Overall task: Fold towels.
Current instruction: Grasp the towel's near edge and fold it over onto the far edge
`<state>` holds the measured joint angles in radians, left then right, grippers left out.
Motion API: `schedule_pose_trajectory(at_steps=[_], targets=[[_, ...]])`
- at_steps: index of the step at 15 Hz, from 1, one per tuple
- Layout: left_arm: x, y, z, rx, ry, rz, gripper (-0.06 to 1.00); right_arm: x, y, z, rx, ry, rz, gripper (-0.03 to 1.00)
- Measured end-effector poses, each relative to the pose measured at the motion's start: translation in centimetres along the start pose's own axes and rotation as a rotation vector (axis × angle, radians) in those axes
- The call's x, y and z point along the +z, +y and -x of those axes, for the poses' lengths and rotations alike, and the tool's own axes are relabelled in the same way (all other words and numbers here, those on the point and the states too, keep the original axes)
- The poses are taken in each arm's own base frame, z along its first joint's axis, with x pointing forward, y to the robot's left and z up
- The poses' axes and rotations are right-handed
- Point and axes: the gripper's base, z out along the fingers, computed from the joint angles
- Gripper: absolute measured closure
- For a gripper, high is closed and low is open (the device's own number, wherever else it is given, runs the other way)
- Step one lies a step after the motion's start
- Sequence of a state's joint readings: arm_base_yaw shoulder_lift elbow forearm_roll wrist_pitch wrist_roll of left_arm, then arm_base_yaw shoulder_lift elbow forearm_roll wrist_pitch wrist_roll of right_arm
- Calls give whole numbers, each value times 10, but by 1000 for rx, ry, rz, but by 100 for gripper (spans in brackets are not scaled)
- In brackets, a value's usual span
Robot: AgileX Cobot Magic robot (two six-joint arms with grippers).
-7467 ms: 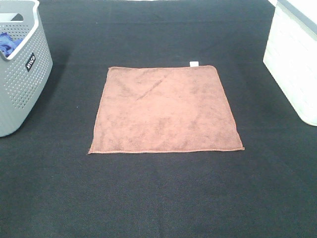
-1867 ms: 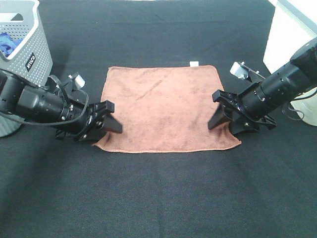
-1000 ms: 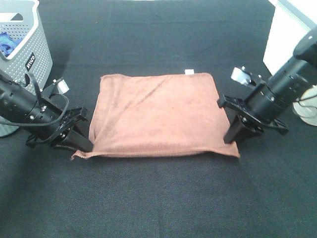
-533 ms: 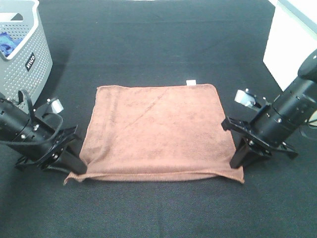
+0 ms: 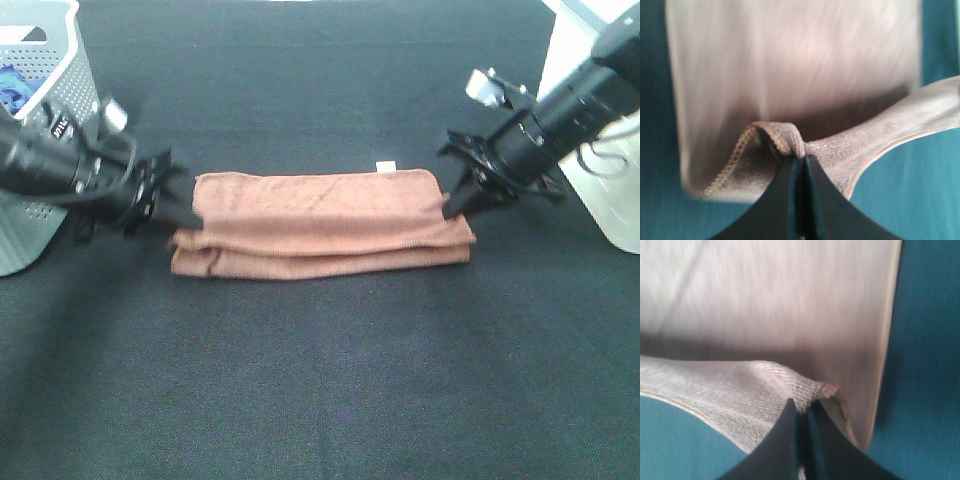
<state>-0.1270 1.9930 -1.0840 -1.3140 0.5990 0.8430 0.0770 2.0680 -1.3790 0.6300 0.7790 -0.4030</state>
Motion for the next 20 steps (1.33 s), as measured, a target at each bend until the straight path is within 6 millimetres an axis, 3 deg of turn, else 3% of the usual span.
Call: schedule_pose_trajectory(at_steps=[1, 2, 5, 9, 11, 13, 14, 15, 17, 19, 20], targets=[[4, -3, 12, 12, -24, -10, 93, 2, 0, 12, -11, -22, 1, 97], [4, -3, 12, 12, -24, -10, 93, 2, 0, 12, -11, -22, 1, 97], [18, -10, 52, 62, -101, -38, 93, 14, -3, 51, -32, -98, 4, 97], [40, 0, 82, 68, -171, 4, 93, 40, -16, 81, -8, -132, -31, 97], [46, 4, 84, 75, -168, 15, 93, 47, -20, 81, -5, -126, -44, 97], [49, 6, 84, 68, -161, 19, 79, 47, -21, 83, -3, -141, -47, 87], [49, 6, 84, 68, -161, 19, 79, 47, -21, 83, -3, -141, -47, 87], [50, 7, 83, 62, -158, 17, 56, 47, -21, 83, -1, -142, -45, 62], [50, 6, 82, 62, -149, 10, 35, 48, -20, 79, 0, -99, -32, 27], [50, 8, 79, 80, -109, 27, 29, 48, -19, 72, 6, -21, -26, 12], [50, 10, 77, 87, -89, 50, 29, 48, -19, 70, 12, 11, -33, 11]])
